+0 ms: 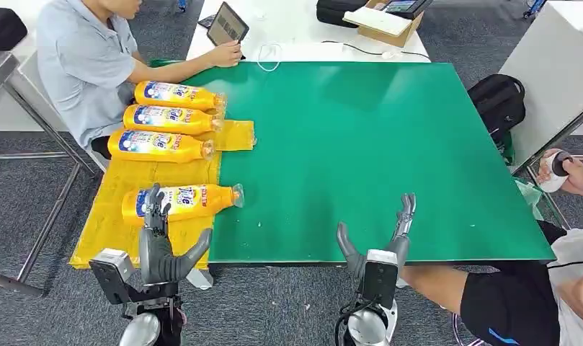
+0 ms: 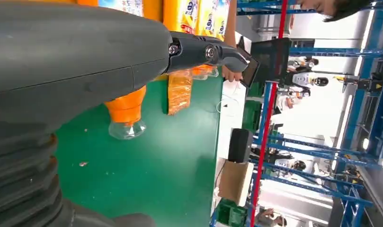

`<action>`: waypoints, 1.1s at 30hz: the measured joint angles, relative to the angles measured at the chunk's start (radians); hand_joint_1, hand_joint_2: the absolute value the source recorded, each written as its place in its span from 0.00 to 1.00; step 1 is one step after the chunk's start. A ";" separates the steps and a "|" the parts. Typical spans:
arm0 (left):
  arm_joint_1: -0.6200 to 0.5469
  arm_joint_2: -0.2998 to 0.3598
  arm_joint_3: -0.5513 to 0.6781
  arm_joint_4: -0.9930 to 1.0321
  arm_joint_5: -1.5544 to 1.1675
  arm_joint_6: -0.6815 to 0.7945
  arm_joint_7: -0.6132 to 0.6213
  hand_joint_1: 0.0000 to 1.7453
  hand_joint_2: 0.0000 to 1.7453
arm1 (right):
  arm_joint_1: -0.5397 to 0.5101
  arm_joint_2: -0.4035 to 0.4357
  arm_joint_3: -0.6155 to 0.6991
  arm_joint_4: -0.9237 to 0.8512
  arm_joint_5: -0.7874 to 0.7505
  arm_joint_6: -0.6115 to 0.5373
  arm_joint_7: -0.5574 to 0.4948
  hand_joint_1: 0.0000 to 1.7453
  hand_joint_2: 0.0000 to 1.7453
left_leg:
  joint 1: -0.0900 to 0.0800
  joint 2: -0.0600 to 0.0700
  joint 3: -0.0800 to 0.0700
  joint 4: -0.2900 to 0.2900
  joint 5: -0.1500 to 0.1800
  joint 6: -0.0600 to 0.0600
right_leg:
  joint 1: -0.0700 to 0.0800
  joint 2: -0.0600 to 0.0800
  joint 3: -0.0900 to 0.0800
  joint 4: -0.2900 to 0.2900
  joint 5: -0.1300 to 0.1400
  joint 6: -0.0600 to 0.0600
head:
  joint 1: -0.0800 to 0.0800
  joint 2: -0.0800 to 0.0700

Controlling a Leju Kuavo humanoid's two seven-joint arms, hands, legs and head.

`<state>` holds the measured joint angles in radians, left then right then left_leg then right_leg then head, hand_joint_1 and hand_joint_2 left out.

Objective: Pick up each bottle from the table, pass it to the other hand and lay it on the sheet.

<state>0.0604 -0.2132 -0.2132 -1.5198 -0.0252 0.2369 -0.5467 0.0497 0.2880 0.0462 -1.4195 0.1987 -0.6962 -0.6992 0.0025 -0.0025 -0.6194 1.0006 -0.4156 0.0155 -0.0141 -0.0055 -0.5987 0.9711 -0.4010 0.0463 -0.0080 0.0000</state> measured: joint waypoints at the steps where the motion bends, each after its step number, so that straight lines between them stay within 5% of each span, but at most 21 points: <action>1: 0.001 0.000 0.000 0.000 0.000 0.000 0.000 0.00 1.00 | 0.000 0.000 0.000 0.000 0.000 0.000 0.000 0.00 1.00 | 0.000 0.000 0.000 0.000 0.000 0.000 | 0.000 0.000 0.000 0.000 0.000 0.000 | 0.000 0.000; 33: 0.022 -0.003 -0.001 -0.001 -0.008 0.003 -0.006 0.00 1.00 | 0.014 0.006 -0.006 0.002 0.005 0.000 0.000 0.00 1.00 | 0.000 0.000 0.000 0.000 0.000 0.000 | 0.000 0.000 0.000 0.000 0.000 0.000 | 0.000 0.000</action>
<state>0.0827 -0.2159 -0.2140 -1.5205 -0.0328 0.2399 -0.5531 0.0638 0.2937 0.0404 -1.4179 0.2033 -0.6962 -0.6992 0.0025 -0.0025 -0.6194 1.0006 -0.4156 0.0155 -0.0141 -0.0055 -0.5987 0.9710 -0.4010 0.0463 -0.0080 0.0000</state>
